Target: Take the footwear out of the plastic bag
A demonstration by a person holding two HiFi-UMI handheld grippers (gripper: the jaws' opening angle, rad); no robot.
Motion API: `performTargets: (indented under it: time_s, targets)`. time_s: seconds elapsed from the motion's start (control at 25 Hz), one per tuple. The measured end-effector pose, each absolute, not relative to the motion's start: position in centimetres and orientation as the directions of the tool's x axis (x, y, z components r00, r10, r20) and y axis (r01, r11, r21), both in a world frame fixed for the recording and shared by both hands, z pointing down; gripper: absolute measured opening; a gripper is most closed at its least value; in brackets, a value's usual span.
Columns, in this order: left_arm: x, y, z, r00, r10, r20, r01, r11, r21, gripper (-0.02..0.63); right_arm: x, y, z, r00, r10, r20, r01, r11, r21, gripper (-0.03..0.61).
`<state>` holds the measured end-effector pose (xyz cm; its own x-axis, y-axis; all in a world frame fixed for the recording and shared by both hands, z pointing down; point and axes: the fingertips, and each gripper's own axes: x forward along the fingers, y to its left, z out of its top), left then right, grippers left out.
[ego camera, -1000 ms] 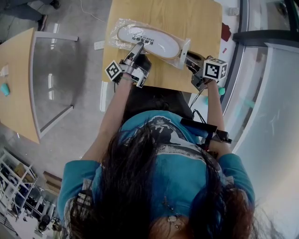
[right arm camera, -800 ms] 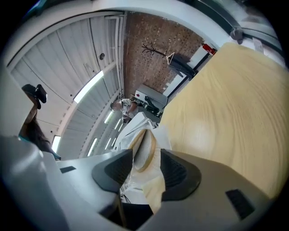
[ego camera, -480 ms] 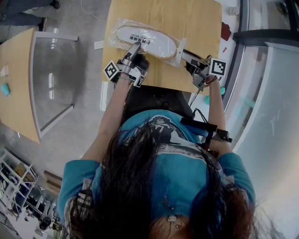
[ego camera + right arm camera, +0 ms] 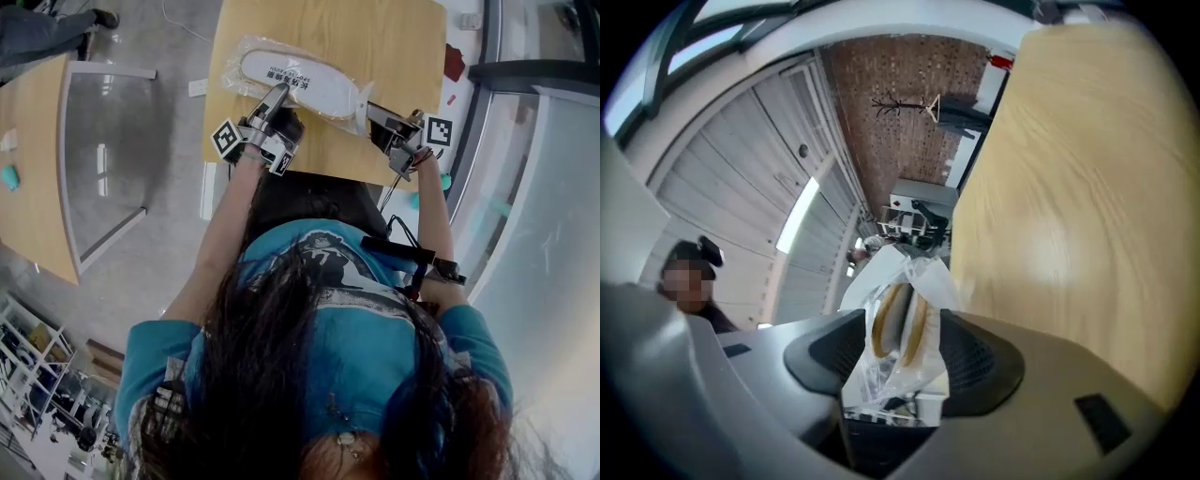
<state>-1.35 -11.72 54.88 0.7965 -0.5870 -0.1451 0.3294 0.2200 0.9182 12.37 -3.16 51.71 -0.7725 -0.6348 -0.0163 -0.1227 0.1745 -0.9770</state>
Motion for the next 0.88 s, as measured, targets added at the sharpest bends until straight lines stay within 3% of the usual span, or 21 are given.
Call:
performTargets:
  time_s: [0.08, 0.16, 0.32, 0.48, 0.6, 0.72, 0.88]
  targets:
    - [-0.9, -11.6, 54.5, 0.794, -0.588, -0.154, 0.353, 0.240, 0.904, 0.072, 12.3, -3.7, 49.7, -0.741, -0.652, -0.160, 0.023, 0.214, -0.977, 0.237]
    - [-0.7, -11.7, 54.1, 0.782, -0.600, -0.170, 0.381, 0.243, 0.892, 0.071, 12.5, -4.3, 48.6, -0.710, -0.678, -0.189, 0.027, 0.242, -0.970, 0.219]
    - [-1.2, -11.9, 54.3, 0.798, -0.581, -0.158, 0.340, 0.218, 0.915, 0.071, 12.5, -4.2, 50.4, -0.768, -0.639, -0.031, -0.113, 0.184, -0.976, 0.219]
    - [-0.4, -11.8, 54.1, 0.853, -0.505, -0.129, 0.242, 0.164, 0.956, 0.071, 13.7, -3.9, 53.5, -0.728, -0.682, 0.070, -0.122, 0.028, -0.992, 0.121]
    - [-0.2, -12.5, 53.4, 0.884, -0.451, -0.125, 0.194, 0.109, 0.975, 0.071, 12.4, -3.5, 52.5, -0.772, -0.636, 0.020, -0.086, 0.074, -0.994, 0.123]
    - [-0.2, -13.3, 53.4, 0.889, -0.442, -0.124, 0.179, 0.085, 0.980, 0.071, 11.5, -3.6, 51.8, -0.796, -0.604, 0.032, -0.145, 0.139, -0.980, 0.140]
    - [-0.2, -13.2, 53.4, 0.864, -0.471, -0.175, 0.272, 0.144, 0.952, 0.071, 12.1, -4.5, 51.5, -0.767, -0.641, 0.040, -0.214, 0.196, -0.957, 0.194]
